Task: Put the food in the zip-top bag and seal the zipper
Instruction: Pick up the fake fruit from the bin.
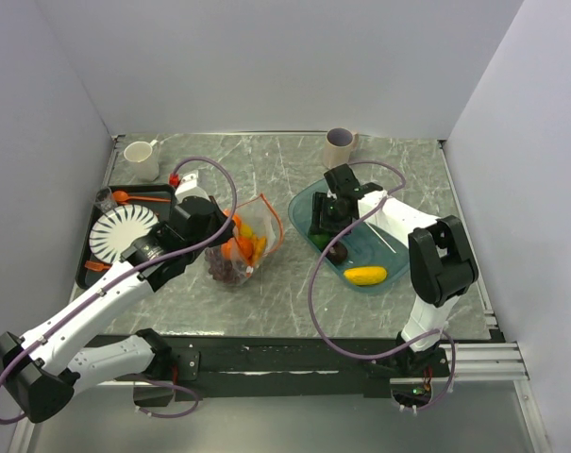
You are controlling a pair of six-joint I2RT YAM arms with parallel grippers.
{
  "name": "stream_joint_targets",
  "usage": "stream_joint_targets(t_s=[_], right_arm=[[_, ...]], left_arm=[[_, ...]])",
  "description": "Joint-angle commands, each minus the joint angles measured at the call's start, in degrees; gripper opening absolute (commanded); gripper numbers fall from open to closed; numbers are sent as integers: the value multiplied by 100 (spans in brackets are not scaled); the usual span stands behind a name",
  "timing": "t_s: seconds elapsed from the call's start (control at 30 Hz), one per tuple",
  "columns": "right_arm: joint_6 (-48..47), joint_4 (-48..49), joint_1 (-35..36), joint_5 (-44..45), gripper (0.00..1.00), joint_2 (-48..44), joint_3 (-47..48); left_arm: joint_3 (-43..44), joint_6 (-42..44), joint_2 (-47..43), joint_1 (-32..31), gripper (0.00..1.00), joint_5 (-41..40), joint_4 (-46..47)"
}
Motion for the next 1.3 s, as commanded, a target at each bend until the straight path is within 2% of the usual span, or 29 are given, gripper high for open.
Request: stream_joint_targets(t_s=[0.0,0.23,0.47,0.57,0.6,0.63,0.73,1.27], right_arm=[[88,198,8,137,69,0,-91],[79,216,7,101,77,140,-144],[79,312,7,84,75,158,-161],[61,330,8,93,68,114,-179],[52,339,7,84,60,97,-179],[44,339,7,84,56,97,-179],[52,356,8,101,49,-26,-222],[61,418,7,251,46,-966,-407]], left_arm=[[24,90,-61,22,1,34,191],[77,81,-139,30,1,-71,68],[41,55,-131,22,1,-63,50],[59,64,-87,22,1,-54,42],[50,72,-78,22,1,-54,50],[42,73,-61,22,1,-54,68],[42,55,-43,30,1,-19,77],[42,99,54,22,1,43,165]])
